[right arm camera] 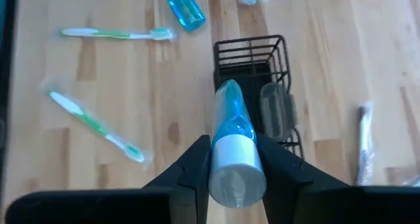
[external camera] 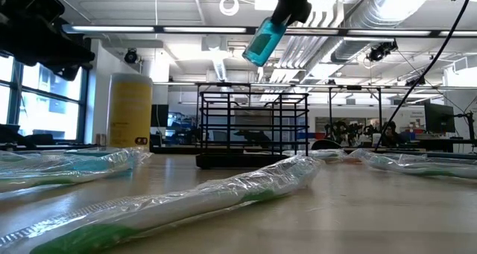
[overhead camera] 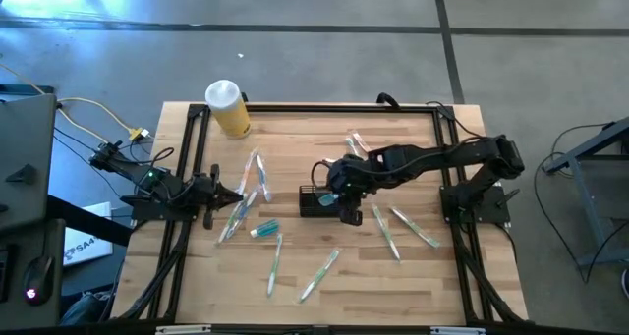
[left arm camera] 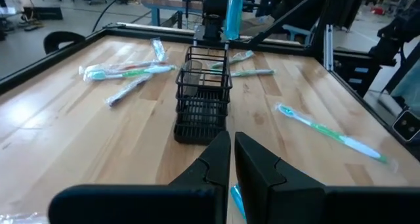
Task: Pick & Place toothbrushing station
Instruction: Put the blue mouthwash into the wire organizer
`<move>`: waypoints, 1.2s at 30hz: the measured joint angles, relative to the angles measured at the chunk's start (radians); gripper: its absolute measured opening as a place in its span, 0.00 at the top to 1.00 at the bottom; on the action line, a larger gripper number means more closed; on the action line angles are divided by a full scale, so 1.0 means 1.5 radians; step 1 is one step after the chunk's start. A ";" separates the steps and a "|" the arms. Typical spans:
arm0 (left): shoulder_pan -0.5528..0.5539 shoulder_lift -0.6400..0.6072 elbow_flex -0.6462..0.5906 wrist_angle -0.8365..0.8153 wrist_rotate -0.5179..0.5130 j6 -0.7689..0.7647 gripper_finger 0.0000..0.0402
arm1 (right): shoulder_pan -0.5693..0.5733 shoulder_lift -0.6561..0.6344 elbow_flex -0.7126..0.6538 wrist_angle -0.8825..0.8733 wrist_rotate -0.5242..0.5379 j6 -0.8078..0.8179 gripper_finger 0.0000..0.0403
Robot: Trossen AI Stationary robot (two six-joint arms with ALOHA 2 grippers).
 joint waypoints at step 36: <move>0.000 0.303 -0.069 0.418 -0.021 -0.024 0.95 | -0.050 0.093 0.000 -0.040 -0.052 0.072 0.79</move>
